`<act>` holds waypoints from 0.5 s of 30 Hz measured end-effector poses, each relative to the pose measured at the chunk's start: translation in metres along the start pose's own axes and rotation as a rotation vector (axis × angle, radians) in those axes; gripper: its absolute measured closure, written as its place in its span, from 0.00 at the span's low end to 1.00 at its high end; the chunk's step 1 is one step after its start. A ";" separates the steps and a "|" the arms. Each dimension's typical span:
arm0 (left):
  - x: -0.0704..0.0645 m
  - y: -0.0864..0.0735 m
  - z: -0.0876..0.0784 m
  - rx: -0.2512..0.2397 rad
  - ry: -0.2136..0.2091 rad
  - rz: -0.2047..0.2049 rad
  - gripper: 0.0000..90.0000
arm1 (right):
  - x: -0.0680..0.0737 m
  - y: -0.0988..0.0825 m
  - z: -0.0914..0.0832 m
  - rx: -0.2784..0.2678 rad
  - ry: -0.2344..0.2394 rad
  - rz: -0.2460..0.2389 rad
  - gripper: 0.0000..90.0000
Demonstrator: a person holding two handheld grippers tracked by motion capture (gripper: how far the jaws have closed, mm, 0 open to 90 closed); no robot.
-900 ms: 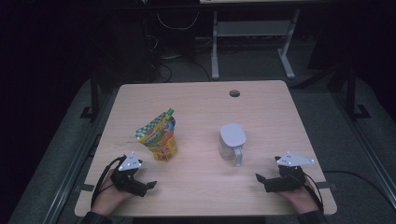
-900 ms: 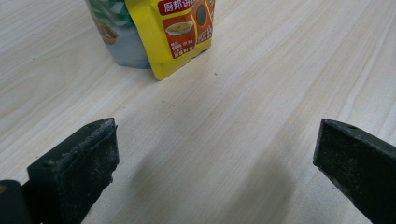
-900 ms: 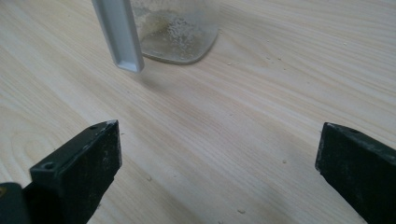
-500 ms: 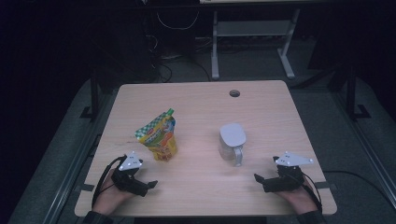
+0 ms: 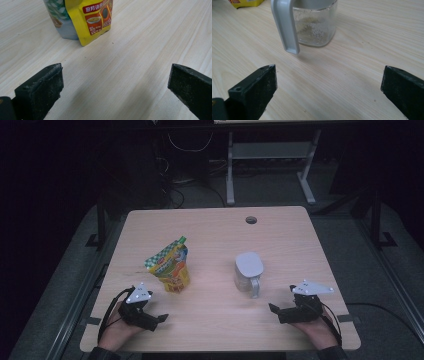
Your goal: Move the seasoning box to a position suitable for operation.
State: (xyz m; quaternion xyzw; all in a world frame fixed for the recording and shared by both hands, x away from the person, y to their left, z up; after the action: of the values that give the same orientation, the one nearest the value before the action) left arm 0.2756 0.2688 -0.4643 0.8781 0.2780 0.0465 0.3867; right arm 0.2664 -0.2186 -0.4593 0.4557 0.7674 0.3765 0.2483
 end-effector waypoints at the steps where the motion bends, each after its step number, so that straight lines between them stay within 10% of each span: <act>1: 0.000 0.000 0.000 -0.002 0.001 0.001 0.00 | 0.001 0.003 0.000 0.004 0.009 0.007 0.00; 15: 0.001 0.001 -0.004 -0.017 0.006 0.001 0.00 | 0.012 0.023 0.000 -0.016 0.034 0.007 0.00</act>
State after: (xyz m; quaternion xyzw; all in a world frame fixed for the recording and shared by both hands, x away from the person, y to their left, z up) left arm 0.2754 0.2711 -0.4613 0.8747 0.2782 0.0516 0.3935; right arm 0.2722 -0.2007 -0.4415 0.4498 0.7668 0.3915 0.2375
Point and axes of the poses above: each handheld gripper's, and its own axes: z roughly forward along the jaws, y roughly out of its top, x roughly to its left, the point moved 1 cm from there along z, roughly forward along the jaws, and after that the axes turned 11 degrees about -y, right-handed, at the moved point
